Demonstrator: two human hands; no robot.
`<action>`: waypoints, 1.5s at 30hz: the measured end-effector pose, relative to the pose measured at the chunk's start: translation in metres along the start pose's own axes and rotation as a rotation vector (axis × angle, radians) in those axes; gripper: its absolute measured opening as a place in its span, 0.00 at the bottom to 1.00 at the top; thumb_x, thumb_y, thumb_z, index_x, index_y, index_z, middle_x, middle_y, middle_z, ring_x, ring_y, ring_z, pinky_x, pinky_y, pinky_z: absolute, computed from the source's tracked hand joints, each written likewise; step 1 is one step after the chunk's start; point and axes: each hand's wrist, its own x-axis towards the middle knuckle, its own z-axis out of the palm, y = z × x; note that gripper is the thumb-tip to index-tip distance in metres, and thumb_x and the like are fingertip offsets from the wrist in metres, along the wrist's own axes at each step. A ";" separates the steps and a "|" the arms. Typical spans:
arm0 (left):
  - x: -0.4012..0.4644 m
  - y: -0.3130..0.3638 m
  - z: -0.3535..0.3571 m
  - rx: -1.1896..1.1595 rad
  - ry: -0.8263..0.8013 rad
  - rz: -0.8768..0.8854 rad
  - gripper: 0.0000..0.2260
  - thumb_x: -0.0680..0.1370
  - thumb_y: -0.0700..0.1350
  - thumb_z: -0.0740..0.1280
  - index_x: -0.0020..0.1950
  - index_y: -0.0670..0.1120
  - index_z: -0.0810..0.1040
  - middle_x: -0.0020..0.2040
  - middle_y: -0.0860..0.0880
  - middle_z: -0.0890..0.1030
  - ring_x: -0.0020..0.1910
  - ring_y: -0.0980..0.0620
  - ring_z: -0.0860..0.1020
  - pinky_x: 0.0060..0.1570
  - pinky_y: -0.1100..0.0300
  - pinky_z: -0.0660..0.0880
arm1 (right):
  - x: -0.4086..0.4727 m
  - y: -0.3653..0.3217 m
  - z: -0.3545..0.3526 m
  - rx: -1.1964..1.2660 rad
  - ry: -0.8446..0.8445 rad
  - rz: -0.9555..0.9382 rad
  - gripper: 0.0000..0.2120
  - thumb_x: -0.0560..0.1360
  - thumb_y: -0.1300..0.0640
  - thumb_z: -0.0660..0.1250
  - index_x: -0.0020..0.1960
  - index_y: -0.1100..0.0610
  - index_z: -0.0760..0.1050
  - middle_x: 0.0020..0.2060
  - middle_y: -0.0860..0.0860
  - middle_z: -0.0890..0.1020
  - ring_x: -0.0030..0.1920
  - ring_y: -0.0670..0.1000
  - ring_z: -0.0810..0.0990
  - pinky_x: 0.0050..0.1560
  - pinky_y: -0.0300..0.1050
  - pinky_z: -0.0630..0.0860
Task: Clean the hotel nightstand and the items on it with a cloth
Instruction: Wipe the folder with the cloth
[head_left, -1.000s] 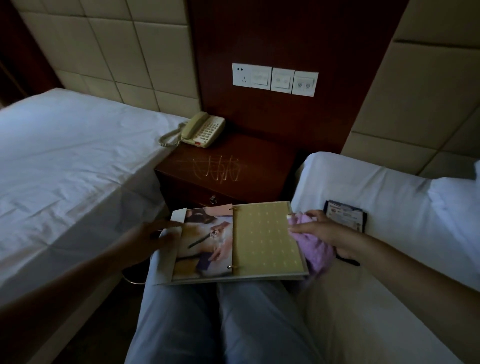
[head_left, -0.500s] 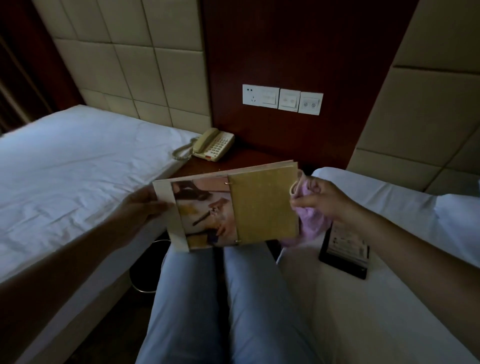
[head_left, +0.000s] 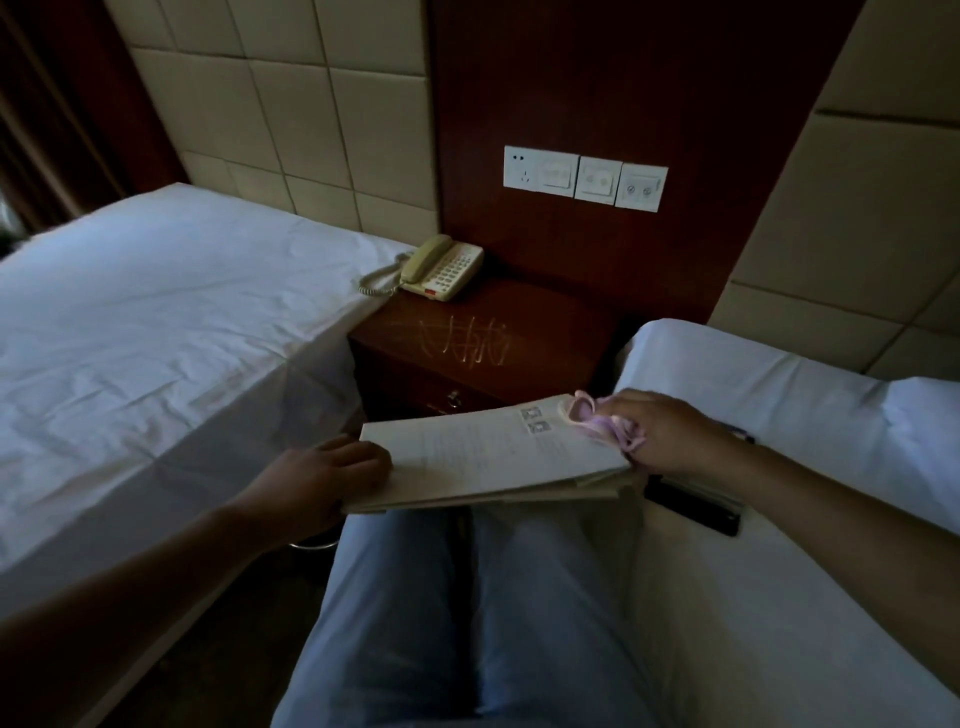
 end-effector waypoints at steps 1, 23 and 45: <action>-0.002 0.003 0.002 0.003 -0.008 0.009 0.17 0.76 0.53 0.61 0.64 0.55 0.76 0.66 0.56 0.76 0.59 0.50 0.79 0.40 0.52 0.83 | 0.002 -0.004 -0.005 -0.018 0.016 -0.014 0.22 0.76 0.48 0.73 0.69 0.50 0.76 0.62 0.51 0.80 0.59 0.54 0.80 0.59 0.54 0.79; -0.003 0.023 0.025 -0.166 -0.029 -0.052 0.31 0.76 0.69 0.63 0.77 0.62 0.66 0.76 0.60 0.68 0.73 0.59 0.68 0.65 0.60 0.72 | 0.063 -0.135 0.038 -0.016 -0.575 -0.298 0.33 0.73 0.34 0.69 0.75 0.39 0.65 0.71 0.52 0.73 0.65 0.54 0.74 0.65 0.54 0.69; 0.004 0.016 0.048 -0.255 -0.011 0.103 0.24 0.83 0.54 0.63 0.79 0.54 0.66 0.79 0.55 0.67 0.79 0.55 0.62 0.73 0.50 0.68 | 0.130 -0.160 0.094 -0.210 -0.010 -0.312 0.19 0.75 0.46 0.54 0.58 0.43 0.79 0.63 0.49 0.78 0.57 0.56 0.78 0.53 0.54 0.76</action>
